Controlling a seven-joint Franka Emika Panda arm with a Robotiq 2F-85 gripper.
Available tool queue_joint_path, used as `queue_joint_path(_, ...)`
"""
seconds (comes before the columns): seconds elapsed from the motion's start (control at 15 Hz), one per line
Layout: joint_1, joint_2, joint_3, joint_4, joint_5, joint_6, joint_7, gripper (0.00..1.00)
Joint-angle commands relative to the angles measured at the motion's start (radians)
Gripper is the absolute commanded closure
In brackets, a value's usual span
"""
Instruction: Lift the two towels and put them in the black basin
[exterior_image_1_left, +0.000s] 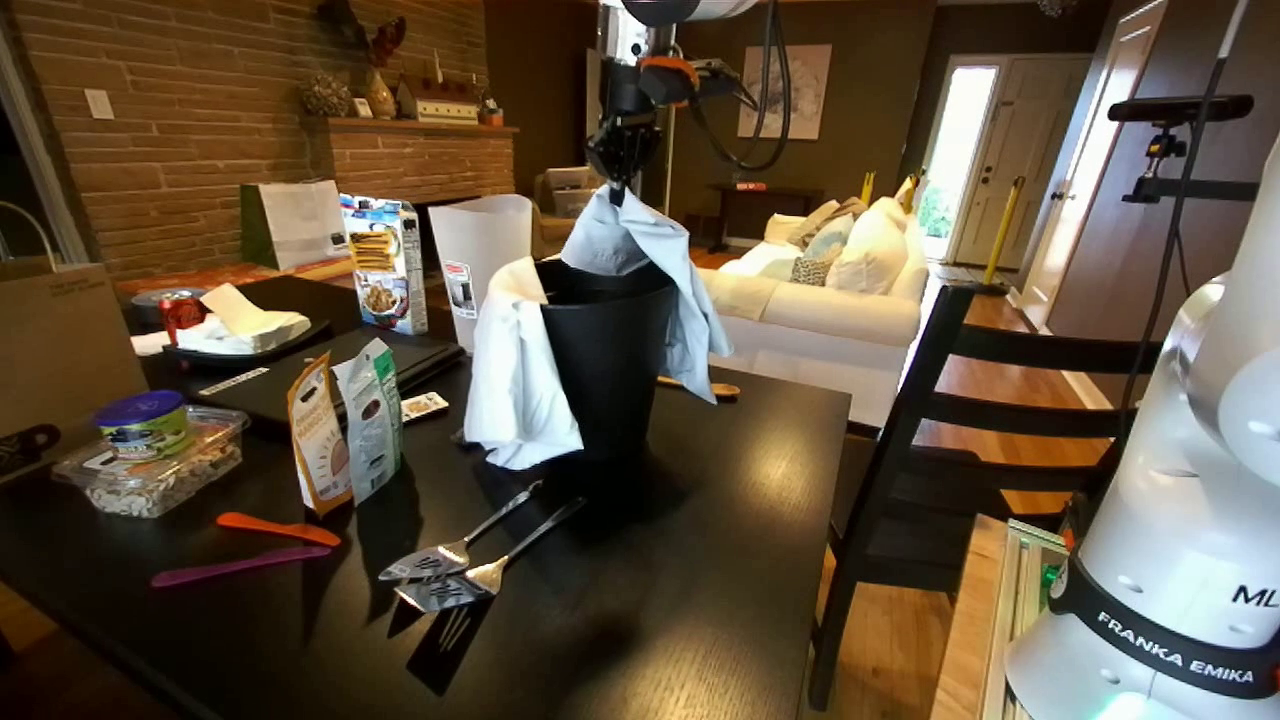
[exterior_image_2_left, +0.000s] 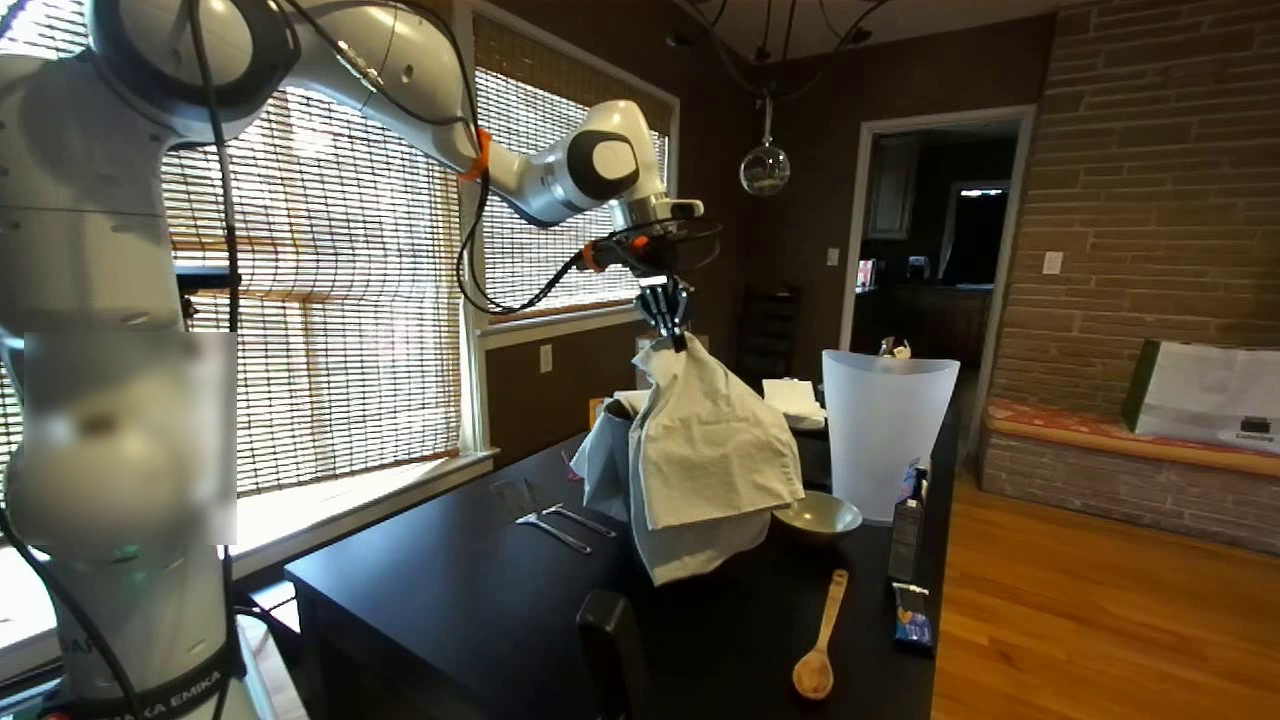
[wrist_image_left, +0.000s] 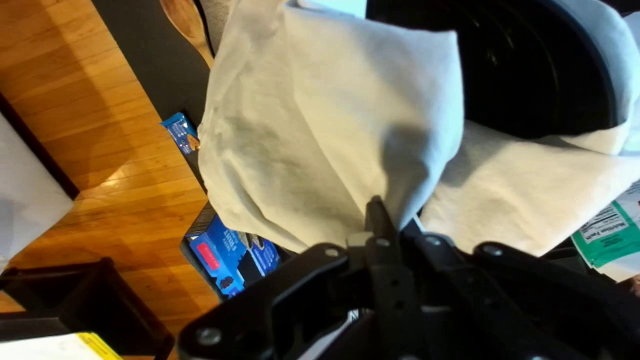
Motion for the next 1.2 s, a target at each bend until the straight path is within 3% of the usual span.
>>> queue_joint_path(0.0, 0.005, -0.015, -0.006, 0.038, -0.050, -0.052, 0.022, 0.99)
queue_joint_path(0.6, -0.011, -0.042, -0.021, 0.108, -0.143, -0.191, 0.043, 0.99)
queue_joint_path(1.13, -0.012, -0.070, -0.019, 0.124, -0.194, -0.225, 0.078, 0.99)
